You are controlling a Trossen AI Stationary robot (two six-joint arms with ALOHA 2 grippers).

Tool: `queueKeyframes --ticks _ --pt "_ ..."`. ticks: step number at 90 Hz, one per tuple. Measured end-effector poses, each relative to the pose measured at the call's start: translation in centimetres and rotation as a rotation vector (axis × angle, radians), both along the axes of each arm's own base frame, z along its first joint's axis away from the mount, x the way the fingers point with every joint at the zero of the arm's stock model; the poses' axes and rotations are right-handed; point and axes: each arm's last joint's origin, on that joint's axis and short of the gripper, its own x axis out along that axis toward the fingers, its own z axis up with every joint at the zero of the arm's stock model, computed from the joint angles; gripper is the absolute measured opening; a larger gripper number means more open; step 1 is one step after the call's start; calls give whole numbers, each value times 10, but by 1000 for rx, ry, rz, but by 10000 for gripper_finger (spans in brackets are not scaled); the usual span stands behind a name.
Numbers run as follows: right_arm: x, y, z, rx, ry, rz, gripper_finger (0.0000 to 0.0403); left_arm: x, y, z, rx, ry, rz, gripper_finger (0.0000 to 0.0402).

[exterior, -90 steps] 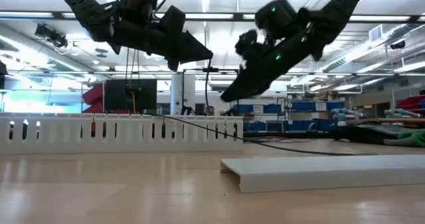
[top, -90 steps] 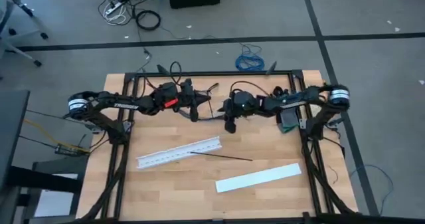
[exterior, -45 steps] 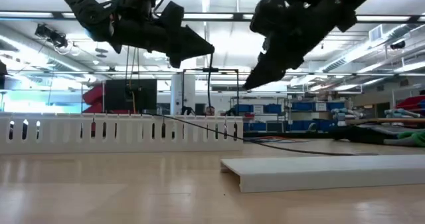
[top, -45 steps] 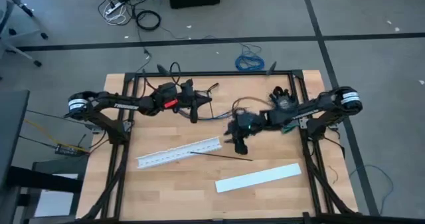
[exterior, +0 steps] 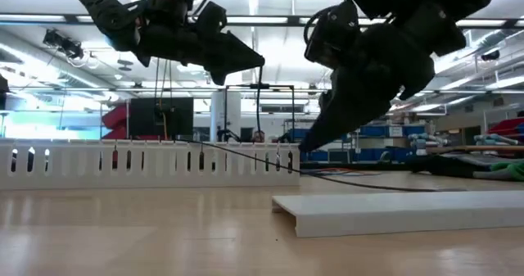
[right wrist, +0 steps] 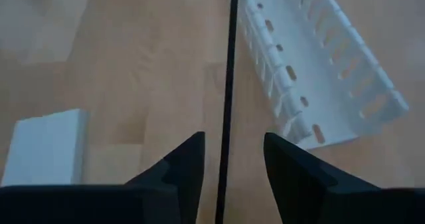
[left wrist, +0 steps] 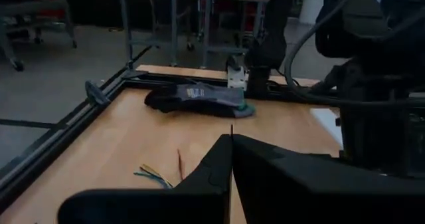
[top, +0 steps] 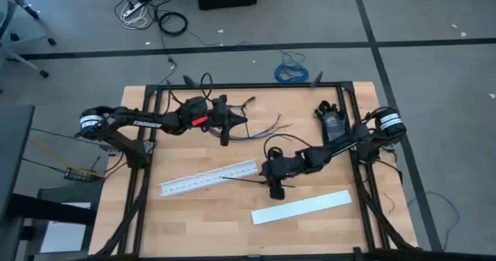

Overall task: Ziptie cables
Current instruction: Insert the black zip tie into the locking head

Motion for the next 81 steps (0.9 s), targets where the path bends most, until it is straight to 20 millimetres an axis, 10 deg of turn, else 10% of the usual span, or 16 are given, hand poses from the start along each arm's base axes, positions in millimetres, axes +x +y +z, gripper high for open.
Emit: queueKeyframes --ticks 56,81 --pt "9 0 -24 -12 -2 -15 143 0 0 -1 -7 12 -12 0" --pt "9 1 -23 5 -2 27 36 0 0 0 -4 3 -7 0"
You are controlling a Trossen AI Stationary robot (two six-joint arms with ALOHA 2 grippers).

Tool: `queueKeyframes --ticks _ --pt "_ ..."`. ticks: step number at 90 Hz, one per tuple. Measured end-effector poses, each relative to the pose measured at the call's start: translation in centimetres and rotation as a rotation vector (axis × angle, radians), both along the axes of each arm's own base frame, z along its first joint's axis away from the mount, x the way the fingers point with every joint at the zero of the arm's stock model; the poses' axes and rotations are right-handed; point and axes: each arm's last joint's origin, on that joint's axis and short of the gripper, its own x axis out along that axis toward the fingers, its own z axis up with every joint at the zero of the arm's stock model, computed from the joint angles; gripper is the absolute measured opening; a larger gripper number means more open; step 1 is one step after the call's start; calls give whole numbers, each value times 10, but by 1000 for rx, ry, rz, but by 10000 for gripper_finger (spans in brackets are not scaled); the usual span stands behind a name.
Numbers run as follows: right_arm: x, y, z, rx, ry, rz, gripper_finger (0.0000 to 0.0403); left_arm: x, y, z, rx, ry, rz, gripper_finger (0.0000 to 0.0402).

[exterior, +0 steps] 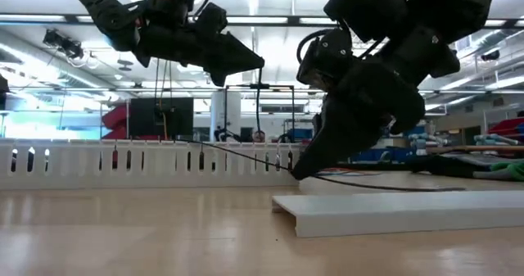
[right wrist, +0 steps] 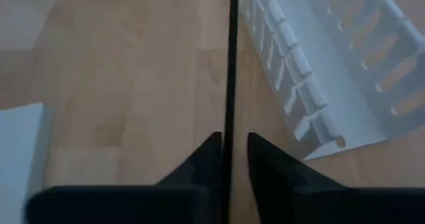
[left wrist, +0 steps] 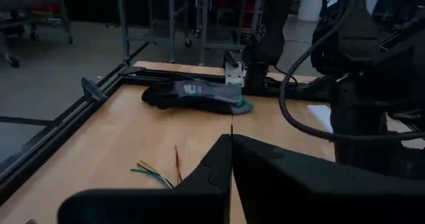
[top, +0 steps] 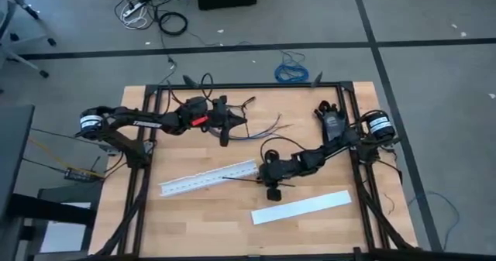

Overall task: Ziptie cables
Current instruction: Insert the black zip tie into the locking head

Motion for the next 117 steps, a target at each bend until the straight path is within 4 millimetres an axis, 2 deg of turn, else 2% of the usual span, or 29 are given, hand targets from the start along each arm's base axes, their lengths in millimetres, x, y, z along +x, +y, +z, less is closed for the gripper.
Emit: queueKeyframes --ticks 9,27,43,51,72,93,105,117 --pt "-1 3 0 2 1 46 7 0 0 1 0 -9 11 0" --pt "0 12 4 -68 -63 111 1 0 3 4 -6 -43 103 11" --pt "-2 11 16 -134 -96 68 1 -1 3 5 -5 -42 98 63" --pt "-5 9 26 -159 -106 48 1 -4 2 13 2 -67 101 99" --pt "-23 11 57 -294 -112 -40 0 -30 -3 42 30 -60 163 184" --pt "-37 12 77 -386 -133 -144 0 -63 -14 65 45 -15 198 218" --pt "-38 9 83 -431 -163 -216 0 -66 -24 63 14 29 147 219" --pt "-36 0 86 -508 -191 -336 0 -65 -37 47 8 8 48 218"
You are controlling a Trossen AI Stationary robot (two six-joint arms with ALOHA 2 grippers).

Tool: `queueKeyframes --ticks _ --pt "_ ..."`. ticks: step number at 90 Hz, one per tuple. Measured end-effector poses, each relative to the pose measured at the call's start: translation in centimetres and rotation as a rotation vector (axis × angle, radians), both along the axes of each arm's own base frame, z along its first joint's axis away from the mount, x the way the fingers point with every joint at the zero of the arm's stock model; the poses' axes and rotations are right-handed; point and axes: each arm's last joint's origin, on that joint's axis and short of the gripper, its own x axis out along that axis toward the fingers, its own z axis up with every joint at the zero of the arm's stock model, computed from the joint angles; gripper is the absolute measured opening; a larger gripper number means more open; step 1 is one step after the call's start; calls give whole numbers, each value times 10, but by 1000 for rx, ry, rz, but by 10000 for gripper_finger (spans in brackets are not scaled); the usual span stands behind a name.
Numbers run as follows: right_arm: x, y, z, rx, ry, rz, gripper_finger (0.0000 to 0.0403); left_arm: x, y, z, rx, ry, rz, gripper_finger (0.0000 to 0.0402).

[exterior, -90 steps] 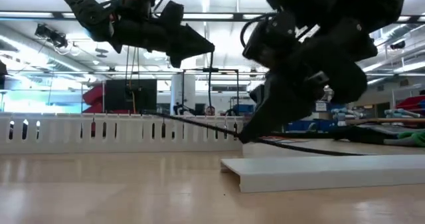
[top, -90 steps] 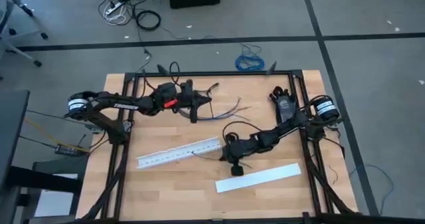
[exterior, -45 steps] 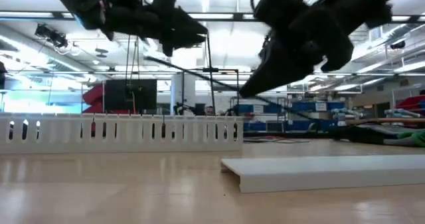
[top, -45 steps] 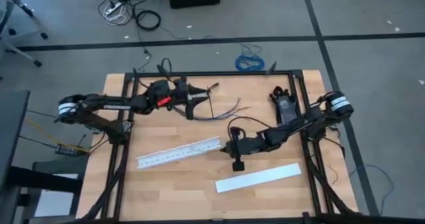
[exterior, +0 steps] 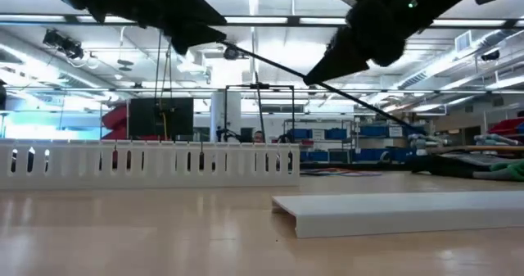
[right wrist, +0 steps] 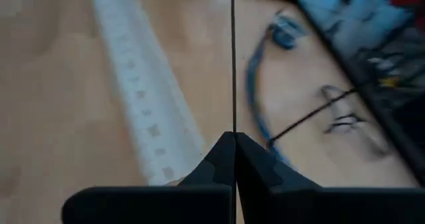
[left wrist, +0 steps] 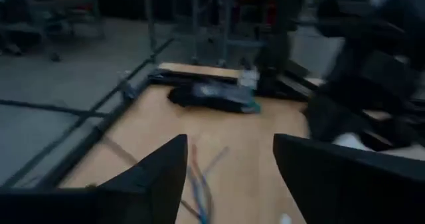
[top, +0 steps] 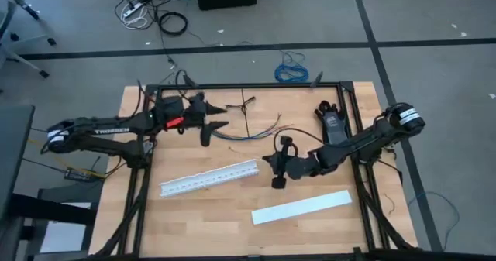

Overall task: Ziptie cables
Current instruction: Insert the black zip tie into the locking head

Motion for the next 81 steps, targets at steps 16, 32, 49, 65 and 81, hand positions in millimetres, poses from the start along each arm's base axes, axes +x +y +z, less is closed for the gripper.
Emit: queueKeyframes --ticks 16,32,49,65,81 --pt "-2 -16 1 -108 -1 -192 0 -14 -11 -33 -14 -128 -3 218" --pt "5 -31 5 -29 -50 -146 0 -38 -13 -63 -42 -302 58 218" --pt "12 -53 10 131 -445 158 0 -53 -18 -75 -56 -459 0 218" --pt "19 -64 8 208 -609 261 0 -50 -20 -67 -23 -553 -98 218" --pt "41 -63 9 263 -623 305 0 -30 -20 -59 6 -549 -224 218"
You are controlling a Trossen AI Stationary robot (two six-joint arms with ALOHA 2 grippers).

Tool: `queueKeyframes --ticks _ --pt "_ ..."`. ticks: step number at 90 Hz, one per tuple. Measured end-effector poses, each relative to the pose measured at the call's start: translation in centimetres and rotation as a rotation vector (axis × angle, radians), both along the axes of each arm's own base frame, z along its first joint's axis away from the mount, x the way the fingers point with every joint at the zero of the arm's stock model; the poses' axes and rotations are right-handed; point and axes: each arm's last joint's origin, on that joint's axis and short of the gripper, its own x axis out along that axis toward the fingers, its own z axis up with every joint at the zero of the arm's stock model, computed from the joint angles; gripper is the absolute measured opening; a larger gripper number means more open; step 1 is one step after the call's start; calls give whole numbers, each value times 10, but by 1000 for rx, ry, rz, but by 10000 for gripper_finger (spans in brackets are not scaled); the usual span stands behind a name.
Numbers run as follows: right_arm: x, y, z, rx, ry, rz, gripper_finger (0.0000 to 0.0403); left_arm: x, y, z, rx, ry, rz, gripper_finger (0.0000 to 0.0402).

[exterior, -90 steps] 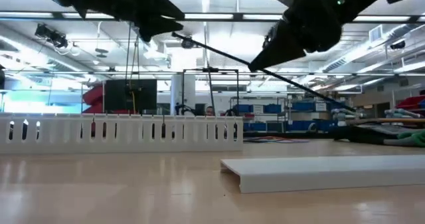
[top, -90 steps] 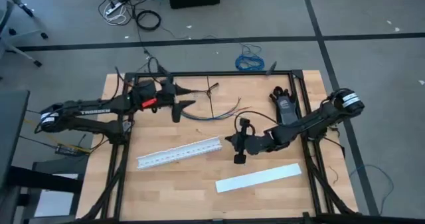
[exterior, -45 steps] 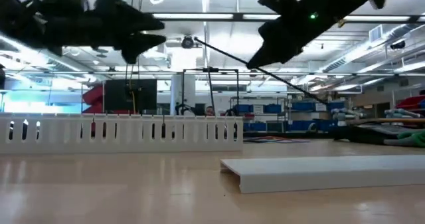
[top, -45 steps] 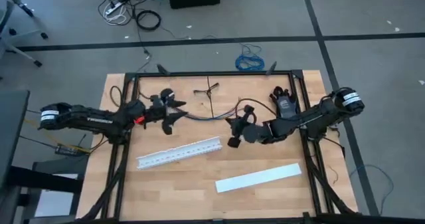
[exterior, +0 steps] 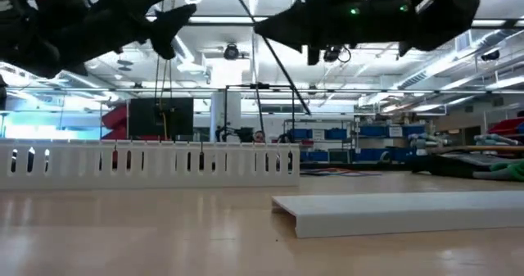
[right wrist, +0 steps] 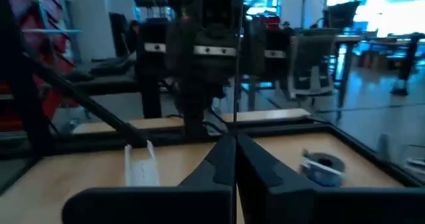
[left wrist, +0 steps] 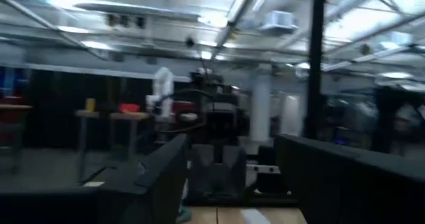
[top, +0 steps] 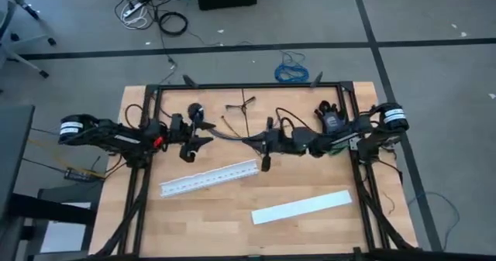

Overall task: Ziptie cables
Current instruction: Insert the black zip tie into the locking head

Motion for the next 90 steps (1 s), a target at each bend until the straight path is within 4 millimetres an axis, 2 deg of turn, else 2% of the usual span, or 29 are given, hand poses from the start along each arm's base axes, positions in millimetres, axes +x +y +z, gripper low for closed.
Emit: queueKeyframes --ticks 14,28,41,66,90 --pt "11 2 9 -10 -11 19 0 6 1 -2 65 -20 11 218" --pt "13 3 11 21 -6 22 0 11 -8 -11 58 27 -70 218" --pt "17 3 0 62 30 24 0 17 -22 -22 115 69 -117 218" --pt "25 8 -18 61 71 35 0 22 -27 -26 136 82 -1 218" --pt "26 15 -19 17 53 49 0 26 -24 -22 106 67 70 218"
